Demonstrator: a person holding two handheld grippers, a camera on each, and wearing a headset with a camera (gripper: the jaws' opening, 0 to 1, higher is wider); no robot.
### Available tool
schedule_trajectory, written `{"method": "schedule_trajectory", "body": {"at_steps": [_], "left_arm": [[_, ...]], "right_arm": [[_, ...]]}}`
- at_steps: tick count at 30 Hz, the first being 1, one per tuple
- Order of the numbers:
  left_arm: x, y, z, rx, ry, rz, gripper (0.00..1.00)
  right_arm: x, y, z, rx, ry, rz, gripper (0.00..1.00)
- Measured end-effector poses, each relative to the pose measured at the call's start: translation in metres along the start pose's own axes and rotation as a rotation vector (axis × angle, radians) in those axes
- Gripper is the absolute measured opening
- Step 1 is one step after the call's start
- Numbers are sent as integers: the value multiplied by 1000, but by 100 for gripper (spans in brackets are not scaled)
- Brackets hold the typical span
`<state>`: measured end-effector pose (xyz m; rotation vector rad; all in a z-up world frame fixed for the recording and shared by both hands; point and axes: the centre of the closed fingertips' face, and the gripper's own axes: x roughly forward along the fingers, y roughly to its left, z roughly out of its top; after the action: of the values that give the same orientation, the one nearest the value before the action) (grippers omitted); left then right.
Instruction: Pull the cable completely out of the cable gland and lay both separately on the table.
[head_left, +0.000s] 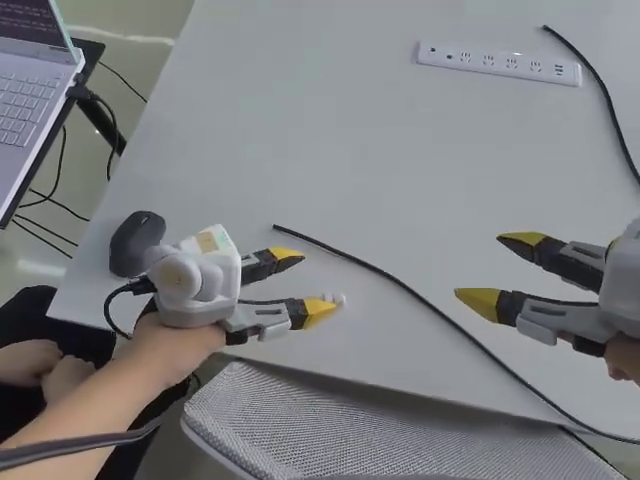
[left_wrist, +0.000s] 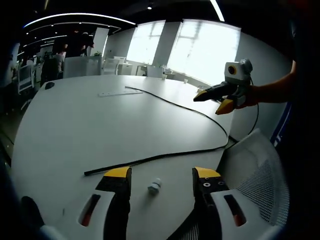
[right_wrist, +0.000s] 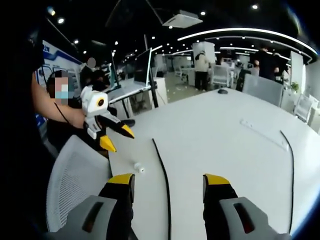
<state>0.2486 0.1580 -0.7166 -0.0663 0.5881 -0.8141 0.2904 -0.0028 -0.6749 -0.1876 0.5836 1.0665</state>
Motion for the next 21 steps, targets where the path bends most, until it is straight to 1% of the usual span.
{"method": "schedule_trajectory", "body": {"at_steps": [2, 3, 4, 6, 10, 12, 15, 18, 19, 20, 21], "left_arm": [[-4, 0, 0, -2, -1, 14, 52], [-5, 1, -1, -5, -2, 20, 53], [-7, 1, -1, -8, -6, 26, 54], [-10, 2, -1, -17, -9, 37, 56], [-14, 1, 1, -17, -16, 58, 61], [-16, 1, 2, -15, -18, 70, 64], [-17, 1, 1, -22, -14, 75, 65], [-19, 0, -1, -21, -8, 81, 67], [-20, -1, -2, -22, -4, 85, 67], [-21, -1, -2, -22, -2, 87, 68], [-23, 0, -2, -21, -2, 93, 69]], "right_arm": [[-5, 2, -5, 10, -5, 2, 57], [-8, 2, -8, 33, -15, -1, 58], [-10, 3, -11, 41, -17, 0, 59], [-15, 6, -19, 54, -18, 1, 60], [-24, 11, -34, 85, -16, -4, 64], [-29, 11, -41, 107, -17, -11, 65], [-33, 14, -46, 126, -17, -16, 67], [-37, 15, -60, 156, -14, -10, 69], [-37, 15, -63, 154, -7, -12, 70], [-38, 22, -64, 146, 16, -9, 70], [-38, 24, -67, 142, 24, -5, 71]]}}
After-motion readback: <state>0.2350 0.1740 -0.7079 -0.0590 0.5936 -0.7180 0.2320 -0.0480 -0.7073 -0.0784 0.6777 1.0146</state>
